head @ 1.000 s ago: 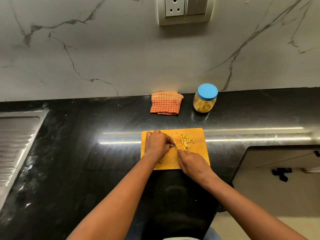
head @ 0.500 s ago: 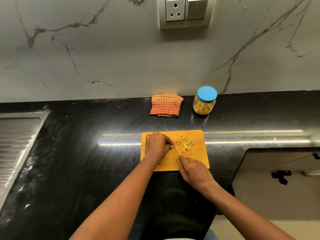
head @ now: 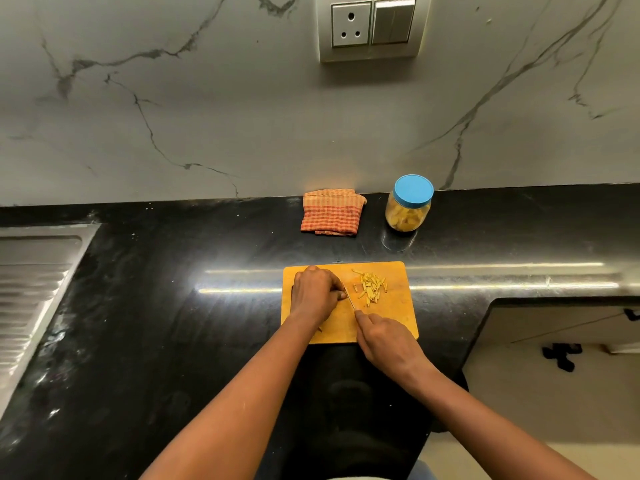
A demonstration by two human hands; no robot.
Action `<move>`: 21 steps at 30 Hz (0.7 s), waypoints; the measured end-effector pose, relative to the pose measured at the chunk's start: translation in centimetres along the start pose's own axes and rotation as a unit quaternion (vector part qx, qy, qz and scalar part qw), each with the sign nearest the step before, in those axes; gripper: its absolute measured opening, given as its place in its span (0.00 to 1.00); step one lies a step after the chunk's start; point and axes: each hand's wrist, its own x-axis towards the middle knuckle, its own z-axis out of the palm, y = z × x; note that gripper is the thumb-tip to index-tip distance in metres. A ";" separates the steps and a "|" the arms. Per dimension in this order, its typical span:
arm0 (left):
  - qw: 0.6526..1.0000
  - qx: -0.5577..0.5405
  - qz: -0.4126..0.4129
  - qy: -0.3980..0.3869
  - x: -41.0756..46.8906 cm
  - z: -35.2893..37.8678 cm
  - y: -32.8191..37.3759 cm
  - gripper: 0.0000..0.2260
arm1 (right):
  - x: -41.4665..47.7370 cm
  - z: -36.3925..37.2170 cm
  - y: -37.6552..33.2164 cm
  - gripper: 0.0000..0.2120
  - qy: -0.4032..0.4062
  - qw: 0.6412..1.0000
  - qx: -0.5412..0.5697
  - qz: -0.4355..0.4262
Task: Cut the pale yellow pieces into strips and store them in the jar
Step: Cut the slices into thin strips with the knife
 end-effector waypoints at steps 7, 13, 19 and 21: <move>1.000 0.010 -0.001 -0.004 0.1 -0.3 0.1 0.06 | 1.0 -0.3 -0.4 0.21 -0.031 0.999 -0.044 -0.008; 1.000 0.021 -0.010 -0.013 0.1 -0.4 0.4 0.06 | 0.5 -0.3 -0.2 0.22 -0.035 0.997 -0.066 -0.006; 1.000 0.021 -0.018 -0.012 0.2 -0.4 0.4 0.08 | -1.0 -0.4 0.1 0.23 -0.045 0.997 -0.063 -0.003; 1.000 0.020 -0.020 -0.011 0.2 -0.4 0.4 0.08 | -0.8 -0.4 -0.2 0.23 -0.042 0.998 -0.053 0.001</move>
